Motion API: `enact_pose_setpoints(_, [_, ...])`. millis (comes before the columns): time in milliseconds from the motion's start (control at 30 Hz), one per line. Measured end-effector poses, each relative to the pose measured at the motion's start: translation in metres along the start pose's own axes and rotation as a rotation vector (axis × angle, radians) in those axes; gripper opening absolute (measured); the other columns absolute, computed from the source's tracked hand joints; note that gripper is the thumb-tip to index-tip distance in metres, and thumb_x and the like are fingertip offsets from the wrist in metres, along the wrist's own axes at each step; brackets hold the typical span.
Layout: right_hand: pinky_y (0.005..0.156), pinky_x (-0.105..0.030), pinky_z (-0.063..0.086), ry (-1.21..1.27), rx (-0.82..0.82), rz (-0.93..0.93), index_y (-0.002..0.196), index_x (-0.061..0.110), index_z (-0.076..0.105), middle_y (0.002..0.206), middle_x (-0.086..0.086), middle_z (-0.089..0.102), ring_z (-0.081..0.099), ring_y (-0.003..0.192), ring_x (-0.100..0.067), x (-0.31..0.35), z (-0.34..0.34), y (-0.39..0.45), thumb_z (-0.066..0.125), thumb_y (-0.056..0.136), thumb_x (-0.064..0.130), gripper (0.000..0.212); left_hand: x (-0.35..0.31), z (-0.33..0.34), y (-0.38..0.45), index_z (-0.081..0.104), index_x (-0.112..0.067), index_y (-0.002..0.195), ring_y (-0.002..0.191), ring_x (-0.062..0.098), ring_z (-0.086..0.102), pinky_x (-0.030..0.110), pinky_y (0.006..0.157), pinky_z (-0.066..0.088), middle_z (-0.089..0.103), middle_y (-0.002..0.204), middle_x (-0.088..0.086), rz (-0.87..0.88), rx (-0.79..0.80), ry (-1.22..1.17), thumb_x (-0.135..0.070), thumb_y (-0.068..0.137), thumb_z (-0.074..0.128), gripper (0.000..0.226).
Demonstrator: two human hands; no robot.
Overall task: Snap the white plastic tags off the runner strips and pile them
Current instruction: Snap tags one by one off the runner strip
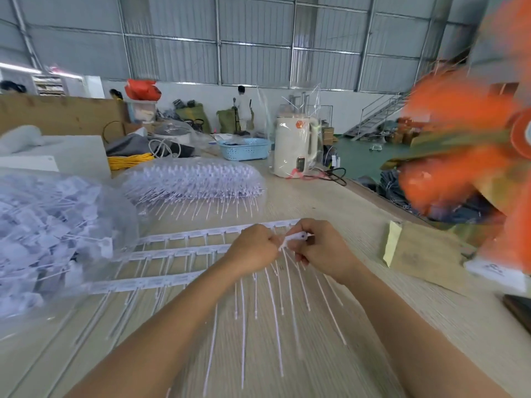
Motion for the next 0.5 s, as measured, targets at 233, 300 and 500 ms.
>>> enact_pose_setpoints(233, [0.040, -0.030, 0.049, -0.111, -0.117, -0.192, 0.073, 0.001, 0.059, 0.059, 0.000, 0.050, 0.051, 0.040, -0.007, 0.010, -0.002, 0.001, 0.054, 0.081, -0.017, 0.020, 0.001, -0.002, -0.012, 0.045, -0.013, 0.058, 0.033, 0.007, 0.025, 0.016, 0.039, 0.016, 0.033, 0.035, -0.007, -0.180, 0.156, -0.433, -0.016, 0.093, 0.051, 0.035])
enact_pose_setpoints(300, [0.039, -0.030, 0.050, -0.130, -0.171, -0.116, 0.069, 0.008, 0.057, 0.057, -0.001, 0.051, 0.053, 0.041, -0.010, 0.003, -0.007, 0.003, 0.054, 0.082, -0.013, 0.025, -0.003, -0.003, -0.013, 0.046, -0.013, 0.059, 0.030, 0.005, 0.027, 0.013, 0.034, 0.018, 0.037, 0.034, -0.009, -0.161, 0.160, -0.440, -0.017, 0.094, 0.052, 0.036])
enact_pose_setpoints(500, [0.035, -0.016, 0.035, 0.404, -0.274, 0.294, 0.075, 0.004, 0.058, 0.058, -0.009, 0.049, 0.047, 0.041, -0.010, -0.027, -0.045, 0.000, 0.058, 0.088, -0.003, 0.015, -0.010, -0.011, -0.010, 0.058, -0.011, 0.061, 0.037, 0.004, 0.040, 0.012, 0.038, 0.028, 0.050, 0.044, -0.004, -0.018, 0.153, -0.357, -0.016, 0.095, 0.050, 0.035])
Point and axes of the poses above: each hand's wrist, its own y-axis towards the middle knuckle, its own z-axis out of the palm, x = y × z, the point moved 6 cm from there along y, towards the middle knuckle
